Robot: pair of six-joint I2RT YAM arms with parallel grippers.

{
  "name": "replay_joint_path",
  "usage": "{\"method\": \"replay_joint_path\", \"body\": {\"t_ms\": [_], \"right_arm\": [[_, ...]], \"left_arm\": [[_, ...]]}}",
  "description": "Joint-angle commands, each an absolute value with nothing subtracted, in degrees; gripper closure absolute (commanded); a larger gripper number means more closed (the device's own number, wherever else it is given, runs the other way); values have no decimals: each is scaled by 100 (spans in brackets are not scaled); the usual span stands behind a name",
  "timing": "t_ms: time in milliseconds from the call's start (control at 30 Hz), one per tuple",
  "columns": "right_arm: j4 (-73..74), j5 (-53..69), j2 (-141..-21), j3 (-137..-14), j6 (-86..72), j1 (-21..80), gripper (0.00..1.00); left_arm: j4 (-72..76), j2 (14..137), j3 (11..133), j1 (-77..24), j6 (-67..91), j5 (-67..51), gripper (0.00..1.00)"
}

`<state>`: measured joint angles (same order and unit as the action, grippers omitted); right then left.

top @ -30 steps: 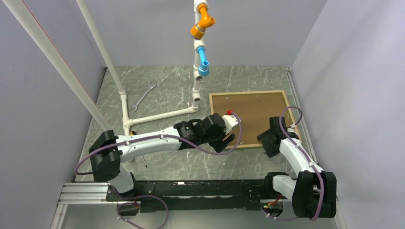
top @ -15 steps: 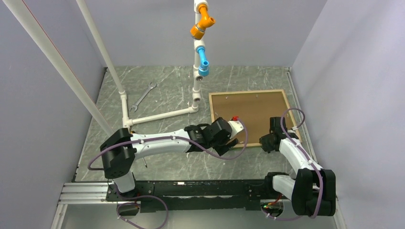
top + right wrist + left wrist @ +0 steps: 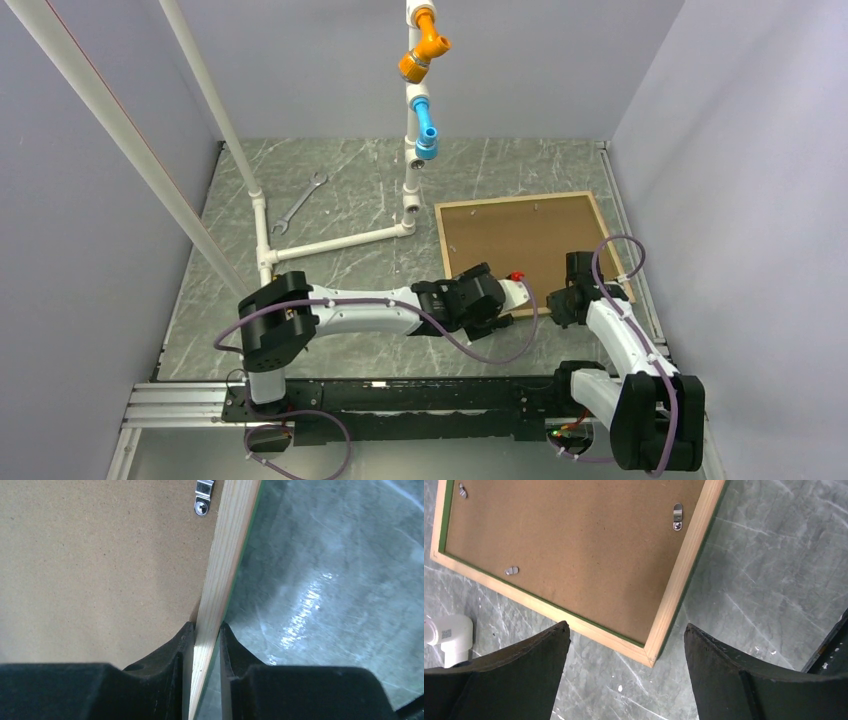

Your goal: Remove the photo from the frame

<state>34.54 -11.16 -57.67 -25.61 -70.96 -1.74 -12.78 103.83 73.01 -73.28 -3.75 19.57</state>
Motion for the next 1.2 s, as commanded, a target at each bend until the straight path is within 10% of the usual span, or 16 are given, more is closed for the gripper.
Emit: {"method": "replay_joint_path", "body": {"t_ms": [0,867,1167], "right_arm": [[3997,-1109,-5638,-3066,-6927,-174,100],[5339,-492,-5573,-4215,-6428,-170,100],[5358,-519,-5415,-4166,-6317,-167,100]], "left_arm": [[-974,10528,7510,-7499,-804,2117,12],[376,11550,7256,-8357,-2796,4812,10],[710,11736,7365,-8369,-3208,5289,51]]}}
